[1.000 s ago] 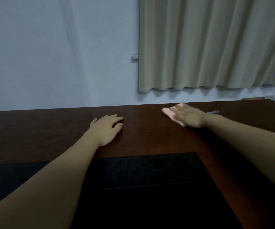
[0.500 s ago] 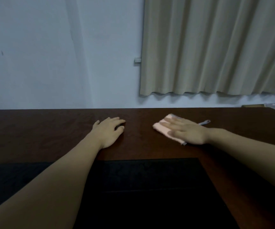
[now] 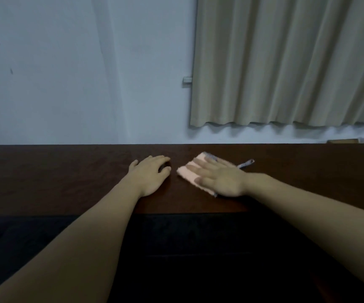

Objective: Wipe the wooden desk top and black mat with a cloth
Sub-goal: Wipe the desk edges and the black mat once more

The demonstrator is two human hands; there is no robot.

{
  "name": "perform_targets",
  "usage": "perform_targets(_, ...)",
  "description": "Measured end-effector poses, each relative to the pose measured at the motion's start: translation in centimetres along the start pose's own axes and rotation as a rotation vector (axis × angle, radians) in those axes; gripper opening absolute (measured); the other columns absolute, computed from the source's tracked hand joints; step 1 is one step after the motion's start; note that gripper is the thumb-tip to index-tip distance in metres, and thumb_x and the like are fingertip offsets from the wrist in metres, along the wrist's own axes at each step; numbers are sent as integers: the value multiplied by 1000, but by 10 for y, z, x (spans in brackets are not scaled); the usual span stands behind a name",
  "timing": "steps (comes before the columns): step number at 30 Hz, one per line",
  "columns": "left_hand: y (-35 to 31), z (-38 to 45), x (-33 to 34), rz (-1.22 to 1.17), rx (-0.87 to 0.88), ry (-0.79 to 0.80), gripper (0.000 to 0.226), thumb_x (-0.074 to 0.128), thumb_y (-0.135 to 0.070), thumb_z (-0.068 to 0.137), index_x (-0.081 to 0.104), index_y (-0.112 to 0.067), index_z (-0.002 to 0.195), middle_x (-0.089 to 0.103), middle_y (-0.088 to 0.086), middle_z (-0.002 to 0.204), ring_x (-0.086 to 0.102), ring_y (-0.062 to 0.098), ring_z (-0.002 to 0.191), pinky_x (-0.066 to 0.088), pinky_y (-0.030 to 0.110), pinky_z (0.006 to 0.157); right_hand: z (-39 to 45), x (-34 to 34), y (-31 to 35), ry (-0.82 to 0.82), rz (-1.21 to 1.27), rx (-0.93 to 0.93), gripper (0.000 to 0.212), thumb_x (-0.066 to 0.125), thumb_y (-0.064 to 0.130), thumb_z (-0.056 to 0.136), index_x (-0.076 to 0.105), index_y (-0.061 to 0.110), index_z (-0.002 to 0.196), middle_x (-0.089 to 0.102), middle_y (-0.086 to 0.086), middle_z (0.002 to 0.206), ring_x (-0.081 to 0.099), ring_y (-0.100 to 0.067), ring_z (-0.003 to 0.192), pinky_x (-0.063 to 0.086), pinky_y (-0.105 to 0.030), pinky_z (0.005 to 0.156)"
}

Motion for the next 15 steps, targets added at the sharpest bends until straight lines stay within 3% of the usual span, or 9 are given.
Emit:
perform_targets(2,-2,-2,-2,-30,2,-9,51,32,-47,106,32,-33,155,29,-8,163,16,19,154,7,53,124,-29,6,4,9,50,-85,55,19,56,108,-2,47,158,-12,17,167,-14,-7,153,-10,-31,123)
perform_targets(4,-2,-7,-8,-109,24,-6,52,32,-47,107,30,-30,156,28,-5,164,16,19,154,6,51,124,-43,5,-20,11,67,-54,56,23,53,108,1,46,159,-10,17,167,-12,-8,153,-9,-25,119)
perform_targets(7,13,-15,-26,-176,56,-20,53,32,-48,107,30,-30,156,23,-5,166,12,20,154,8,52,124,-35,3,-89,7,45,145,56,21,49,109,5,36,161,-5,8,169,-8,-16,156,-4,-33,124)
perform_targets(10,51,-23,-43,14,31,-23,52,28,-51,106,31,-33,155,22,-8,166,10,19,155,5,55,124,-11,2,-141,-29,62,370,60,16,56,107,4,35,162,-2,1,171,-7,-22,156,-2,-46,126)
perform_targets(12,80,-28,-49,108,-29,-10,53,26,-53,105,31,-36,155,21,-11,166,10,18,155,3,56,124,7,-1,-146,-54,77,468,60,17,57,106,4,37,161,-1,-1,171,-6,-25,157,0,-49,126)
perform_targets(15,112,-30,-54,180,-124,16,54,22,-58,103,29,-42,154,18,-14,166,9,19,155,1,60,122,26,-6,-109,-28,84,446,59,17,54,107,2,36,162,-3,-3,171,-7,-29,156,-2,-49,125)
Point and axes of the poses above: each hand's wrist, its own z-axis towards the middle knuckle, its own x-axis out of the palm, y = z × x, the point moved 7 cm from there along z, towards the middle knuckle
